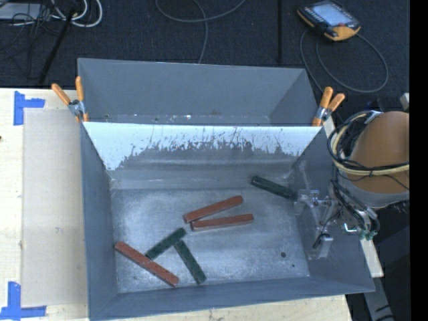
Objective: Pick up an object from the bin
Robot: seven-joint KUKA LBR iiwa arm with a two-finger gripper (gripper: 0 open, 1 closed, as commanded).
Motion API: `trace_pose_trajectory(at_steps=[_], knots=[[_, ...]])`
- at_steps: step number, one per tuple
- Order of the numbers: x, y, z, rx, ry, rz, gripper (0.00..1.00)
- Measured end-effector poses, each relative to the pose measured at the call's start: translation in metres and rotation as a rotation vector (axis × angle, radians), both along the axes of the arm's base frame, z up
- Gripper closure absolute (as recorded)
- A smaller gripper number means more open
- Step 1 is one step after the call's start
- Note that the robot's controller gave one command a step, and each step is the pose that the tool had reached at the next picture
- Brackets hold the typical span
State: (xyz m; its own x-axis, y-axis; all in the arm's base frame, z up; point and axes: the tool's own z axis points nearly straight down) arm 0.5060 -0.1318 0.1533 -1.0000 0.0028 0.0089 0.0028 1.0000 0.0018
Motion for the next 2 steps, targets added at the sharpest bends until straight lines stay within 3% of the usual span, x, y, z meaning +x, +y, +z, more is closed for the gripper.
trace_pose_trajectory(at_steps=[1, 2], knots=[[0.002, 0.000, 0.004, -0.002, -0.008, 0.003, 0.00], [0.007, 0.056, 0.005, -0.002, -0.007, -0.047, 0.00]])
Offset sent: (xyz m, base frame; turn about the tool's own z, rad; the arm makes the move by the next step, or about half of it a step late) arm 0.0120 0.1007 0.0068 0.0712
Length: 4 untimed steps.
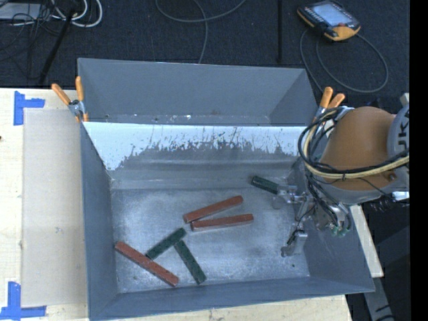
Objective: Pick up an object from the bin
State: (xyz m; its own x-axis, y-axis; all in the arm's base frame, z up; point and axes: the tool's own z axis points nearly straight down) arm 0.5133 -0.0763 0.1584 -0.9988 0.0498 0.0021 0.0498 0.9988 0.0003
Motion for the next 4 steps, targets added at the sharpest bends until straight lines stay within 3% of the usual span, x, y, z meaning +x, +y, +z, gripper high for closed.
trace_pose_trajectory(at_steps=[1, 2, 3, 4], knots=[[0.048, 0.017, -0.017, 0.003, -0.005, -0.058, 0.00], [0.074, 0.029, -0.037, -0.002, -0.005, -0.029, 0.00], [0.076, 0.052, -0.066, 0.000, -0.003, 0.162, 0.00], [0.084, 0.093, -0.083, 0.000, -0.003, -0.209, 1.00]])
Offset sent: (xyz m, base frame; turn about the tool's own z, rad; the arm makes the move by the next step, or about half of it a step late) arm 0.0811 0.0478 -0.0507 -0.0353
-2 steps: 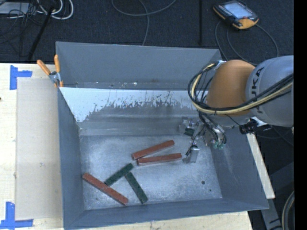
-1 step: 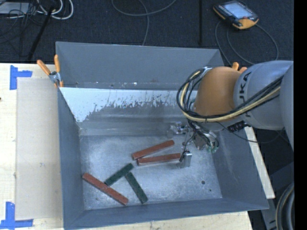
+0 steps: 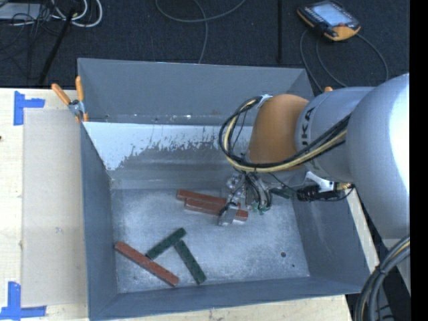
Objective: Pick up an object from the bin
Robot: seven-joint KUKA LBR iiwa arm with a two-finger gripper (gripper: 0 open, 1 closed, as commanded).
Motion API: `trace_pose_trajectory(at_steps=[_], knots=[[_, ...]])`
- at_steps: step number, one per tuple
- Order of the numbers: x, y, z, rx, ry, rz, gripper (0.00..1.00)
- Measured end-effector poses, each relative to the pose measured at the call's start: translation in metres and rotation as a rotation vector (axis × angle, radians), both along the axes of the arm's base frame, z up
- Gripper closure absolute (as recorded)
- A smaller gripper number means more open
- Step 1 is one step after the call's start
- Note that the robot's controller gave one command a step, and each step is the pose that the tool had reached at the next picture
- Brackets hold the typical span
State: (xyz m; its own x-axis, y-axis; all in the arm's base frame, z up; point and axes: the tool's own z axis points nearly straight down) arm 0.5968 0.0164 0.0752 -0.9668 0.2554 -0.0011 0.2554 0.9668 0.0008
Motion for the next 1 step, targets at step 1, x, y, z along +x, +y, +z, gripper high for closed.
trace_pose_trajectory(at_steps=[1], knots=[[0.0000, 0.0000, 0.0000, 0.000, 0.000, 0.001, 1.00]])
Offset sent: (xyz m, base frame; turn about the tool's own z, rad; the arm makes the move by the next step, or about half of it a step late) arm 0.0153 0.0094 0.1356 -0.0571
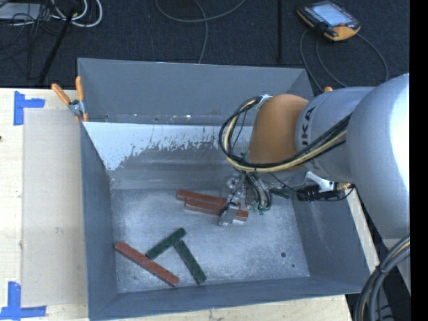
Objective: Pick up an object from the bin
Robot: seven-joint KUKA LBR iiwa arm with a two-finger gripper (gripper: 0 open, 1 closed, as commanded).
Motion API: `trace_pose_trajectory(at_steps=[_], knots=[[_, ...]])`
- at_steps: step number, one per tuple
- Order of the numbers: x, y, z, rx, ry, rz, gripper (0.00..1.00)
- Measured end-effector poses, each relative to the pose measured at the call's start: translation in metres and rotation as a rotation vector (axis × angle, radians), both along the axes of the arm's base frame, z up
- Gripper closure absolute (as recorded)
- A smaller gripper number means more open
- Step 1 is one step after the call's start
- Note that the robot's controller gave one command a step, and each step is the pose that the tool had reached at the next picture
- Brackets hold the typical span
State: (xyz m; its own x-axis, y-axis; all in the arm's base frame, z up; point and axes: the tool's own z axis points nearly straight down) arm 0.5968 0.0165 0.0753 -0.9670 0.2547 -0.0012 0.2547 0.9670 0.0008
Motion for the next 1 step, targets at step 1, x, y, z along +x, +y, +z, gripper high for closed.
trace_pose_trajectory(at_steps=[1], knots=[[0.0159, 0.0095, 0.1354, -0.001, 0.000, 0.057, 1.00]])
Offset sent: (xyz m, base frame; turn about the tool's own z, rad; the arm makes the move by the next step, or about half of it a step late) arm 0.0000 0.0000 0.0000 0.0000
